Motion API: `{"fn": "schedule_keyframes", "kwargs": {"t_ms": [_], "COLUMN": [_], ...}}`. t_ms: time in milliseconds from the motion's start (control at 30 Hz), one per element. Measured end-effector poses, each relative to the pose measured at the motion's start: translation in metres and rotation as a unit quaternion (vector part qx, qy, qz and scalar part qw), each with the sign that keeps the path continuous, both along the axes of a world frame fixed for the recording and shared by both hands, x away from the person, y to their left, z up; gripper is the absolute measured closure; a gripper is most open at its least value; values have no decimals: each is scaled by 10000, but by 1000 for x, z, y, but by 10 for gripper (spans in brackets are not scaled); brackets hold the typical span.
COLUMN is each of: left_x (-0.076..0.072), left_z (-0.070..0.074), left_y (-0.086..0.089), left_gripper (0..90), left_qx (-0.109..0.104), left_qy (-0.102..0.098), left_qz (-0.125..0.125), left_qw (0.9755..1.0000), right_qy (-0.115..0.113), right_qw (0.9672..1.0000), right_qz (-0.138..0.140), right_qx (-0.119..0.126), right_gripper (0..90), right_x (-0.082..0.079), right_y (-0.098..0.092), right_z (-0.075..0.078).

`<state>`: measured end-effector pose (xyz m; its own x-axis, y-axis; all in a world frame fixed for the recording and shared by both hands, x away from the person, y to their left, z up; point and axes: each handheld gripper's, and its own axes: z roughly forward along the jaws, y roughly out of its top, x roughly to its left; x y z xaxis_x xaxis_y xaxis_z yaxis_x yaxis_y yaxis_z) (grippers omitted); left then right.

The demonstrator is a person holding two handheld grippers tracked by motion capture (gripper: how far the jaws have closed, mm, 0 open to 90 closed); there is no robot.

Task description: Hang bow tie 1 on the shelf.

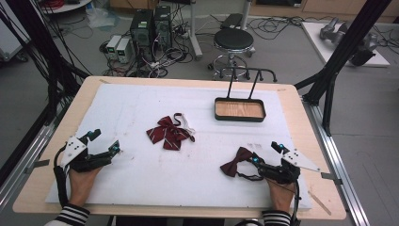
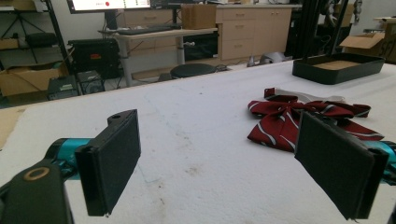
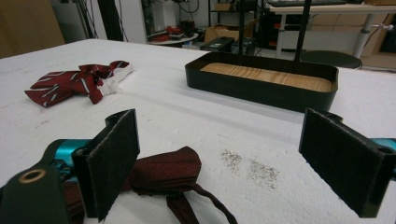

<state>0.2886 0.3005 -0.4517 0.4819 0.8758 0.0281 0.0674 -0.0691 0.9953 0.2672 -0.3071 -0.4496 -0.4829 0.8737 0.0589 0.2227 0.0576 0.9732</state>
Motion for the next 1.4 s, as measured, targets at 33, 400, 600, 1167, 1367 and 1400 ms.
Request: {"fn": "schedule_keyframes", "kwargs": {"t_ms": [33,400,600,1167,1367,1400], "left_x": [0,0,-1,8,18,20], "left_z": [0,0,0,14,34,38], "left_y": [0,0,1,-2,-7,-7], "left_gripper": [149,149,145,145,145,145], "left_qx": [7,-29,-14,355,606,640], "left_qy": [-3,-19,-50,236,392,400], "left_qz": [-1,-65,-100,-298,-669,-734], "left_qw": [10000,10000,9999,9986,9951,9944], "right_qy": [16,-7,-23,3,-43,-43], "right_qw": [10000,10000,10000,10000,10000,10000], "right_qz": [-2,-14,-47,2,8,8], "right_qx": [20,26,-16,27,7,7], "right_gripper": [114,115,115,115,115,115], "right_x": [0,1,0,0,0,0], "right_y": [0,-1,1,0,-1,-1], "right_z": [0,0,0,0,0,0]}}
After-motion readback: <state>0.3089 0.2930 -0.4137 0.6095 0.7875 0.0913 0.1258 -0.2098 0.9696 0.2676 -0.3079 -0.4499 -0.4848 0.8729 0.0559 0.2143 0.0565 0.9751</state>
